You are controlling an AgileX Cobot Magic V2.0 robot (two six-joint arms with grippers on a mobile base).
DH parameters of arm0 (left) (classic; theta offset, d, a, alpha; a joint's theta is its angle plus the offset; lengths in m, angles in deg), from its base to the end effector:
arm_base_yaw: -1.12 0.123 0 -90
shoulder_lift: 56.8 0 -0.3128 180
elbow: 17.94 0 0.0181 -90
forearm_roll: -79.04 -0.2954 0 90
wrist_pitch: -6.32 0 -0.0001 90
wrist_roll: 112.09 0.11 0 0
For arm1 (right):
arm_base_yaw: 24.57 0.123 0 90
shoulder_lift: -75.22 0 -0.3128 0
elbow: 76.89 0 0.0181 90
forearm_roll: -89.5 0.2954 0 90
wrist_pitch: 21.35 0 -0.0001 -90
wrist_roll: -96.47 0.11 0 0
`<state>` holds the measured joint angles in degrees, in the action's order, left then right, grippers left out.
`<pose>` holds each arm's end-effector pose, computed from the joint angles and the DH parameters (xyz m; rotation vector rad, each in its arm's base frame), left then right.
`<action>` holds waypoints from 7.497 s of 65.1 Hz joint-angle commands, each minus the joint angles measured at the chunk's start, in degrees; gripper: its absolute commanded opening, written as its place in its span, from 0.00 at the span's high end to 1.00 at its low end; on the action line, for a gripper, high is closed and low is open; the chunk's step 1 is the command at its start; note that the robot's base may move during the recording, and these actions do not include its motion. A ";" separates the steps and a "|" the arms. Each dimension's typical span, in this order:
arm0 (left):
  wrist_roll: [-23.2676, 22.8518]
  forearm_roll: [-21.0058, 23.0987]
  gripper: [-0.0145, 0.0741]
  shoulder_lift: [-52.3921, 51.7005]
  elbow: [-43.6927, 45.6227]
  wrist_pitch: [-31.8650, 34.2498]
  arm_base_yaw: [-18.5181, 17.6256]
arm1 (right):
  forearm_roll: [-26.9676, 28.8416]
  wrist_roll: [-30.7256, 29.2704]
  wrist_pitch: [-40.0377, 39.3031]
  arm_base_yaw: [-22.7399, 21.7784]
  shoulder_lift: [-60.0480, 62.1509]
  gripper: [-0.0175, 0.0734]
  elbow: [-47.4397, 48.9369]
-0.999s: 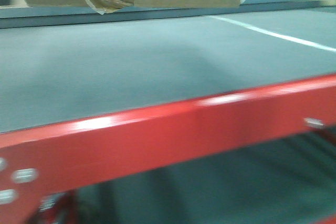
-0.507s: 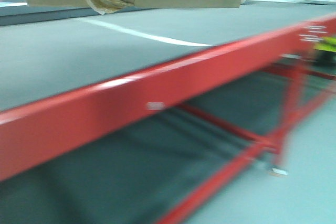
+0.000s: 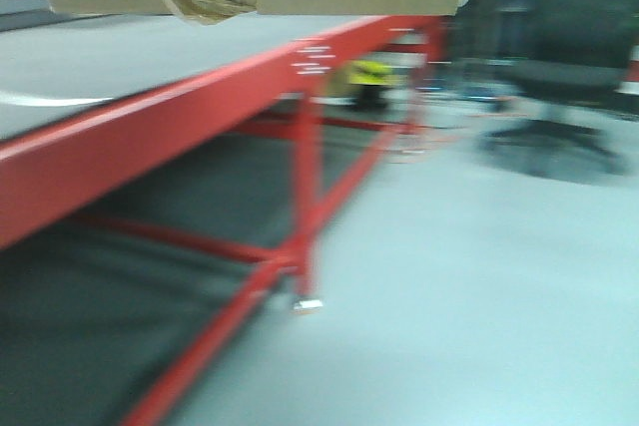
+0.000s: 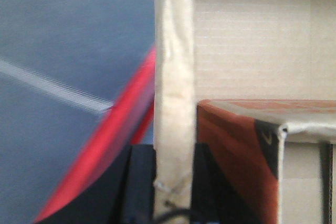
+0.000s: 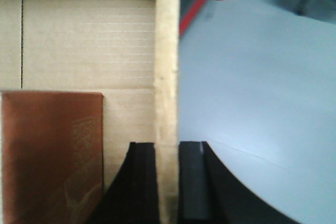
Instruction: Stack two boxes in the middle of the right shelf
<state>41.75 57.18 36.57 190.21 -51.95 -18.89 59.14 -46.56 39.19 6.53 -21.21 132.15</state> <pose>0.3576 -0.0931 0.5208 -0.0844 2.0884 -0.0197 0.3525 0.1561 0.5085 0.0697 2.0988 0.0496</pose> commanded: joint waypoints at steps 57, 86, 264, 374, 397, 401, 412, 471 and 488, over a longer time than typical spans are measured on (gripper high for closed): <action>0.00 -0.93 0.96 -0.40 0.89 2.36 -0.14 | -2.09 0.02 -2.28 0.01 0.69 0.98 0.37; 0.00 -0.93 0.96 -0.40 0.89 2.36 -0.14 | -2.09 0.02 -2.28 0.01 0.69 0.98 0.37; 0.00 -1.25 0.96 -0.40 0.89 2.36 0.30 | -2.09 0.02 -26.70 0.01 0.69 0.98 0.37; 0.00 -1.79 0.96 -0.40 0.89 2.36 0.30 | -2.09 0.02 -26.70 0.01 0.69 0.98 0.37; 0.00 -1.79 0.96 -0.40 0.89 2.36 0.30 | -2.09 0.02 -26.70 0.01 0.69 0.98 0.37; 0.00 -1.79 0.96 -0.40 0.89 2.36 0.30 | -2.09 0.02 -26.70 0.01 0.69 0.98 0.37; 0.00 -2.19 0.96 -0.40 0.89 4.56 0.30 | 1.25 0.02 -14.92 0.01 0.53 0.98 0.37; 15.29 17.47 0.87 4.72 0.89 0.33 9.96 | 4.80 0.02 -7.31 -1.21 -6.28 0.53 0.37; 15.29 17.38 0.40 4.83 0.89 1.20 9.96 | 3.22 0.02 -8.28 -1.32 -6.28 0.28 0.48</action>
<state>56.84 73.78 42.00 190.43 -52.39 -8.81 64.08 -46.45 32.31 5.52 -27.69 132.04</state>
